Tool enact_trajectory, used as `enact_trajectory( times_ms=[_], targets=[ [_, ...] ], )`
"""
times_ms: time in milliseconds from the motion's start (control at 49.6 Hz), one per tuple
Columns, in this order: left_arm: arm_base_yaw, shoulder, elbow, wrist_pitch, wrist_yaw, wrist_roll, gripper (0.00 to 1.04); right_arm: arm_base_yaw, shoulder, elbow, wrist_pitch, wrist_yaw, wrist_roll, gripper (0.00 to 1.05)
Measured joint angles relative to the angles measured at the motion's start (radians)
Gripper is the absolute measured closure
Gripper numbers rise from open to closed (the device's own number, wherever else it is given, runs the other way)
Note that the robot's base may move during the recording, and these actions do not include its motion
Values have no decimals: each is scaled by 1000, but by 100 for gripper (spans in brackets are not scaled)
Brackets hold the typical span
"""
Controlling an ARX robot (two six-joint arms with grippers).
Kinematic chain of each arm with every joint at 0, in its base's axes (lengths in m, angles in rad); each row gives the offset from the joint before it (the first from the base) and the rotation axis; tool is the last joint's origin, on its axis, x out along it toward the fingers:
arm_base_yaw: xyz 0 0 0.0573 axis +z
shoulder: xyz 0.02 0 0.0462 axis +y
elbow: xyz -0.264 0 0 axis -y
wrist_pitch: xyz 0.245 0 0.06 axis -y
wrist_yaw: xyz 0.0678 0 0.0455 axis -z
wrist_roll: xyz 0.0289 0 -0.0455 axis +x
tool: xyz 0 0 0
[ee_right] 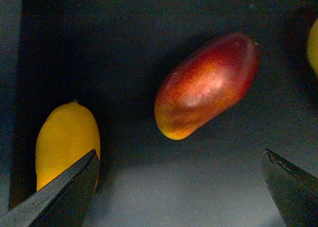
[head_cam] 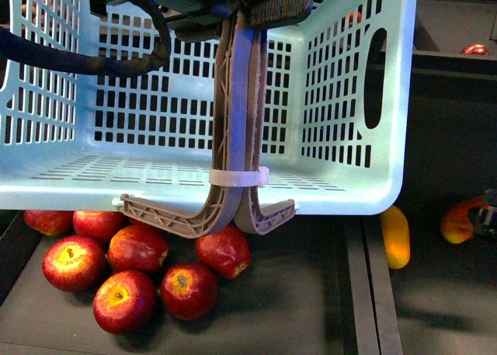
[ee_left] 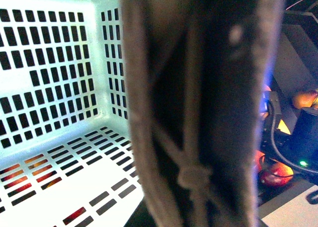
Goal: Pick mango and avocado into basket
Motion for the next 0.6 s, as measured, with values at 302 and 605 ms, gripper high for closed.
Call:
enact_trajectory(
  times_ms=[302,605],
  targets=[
    [0,0,0,0,7,0,99,18,189,196,23,172,110,8],
    [0,0,0,0,3,0,99,76,259,370,-99,344,362,8]
  ],
)
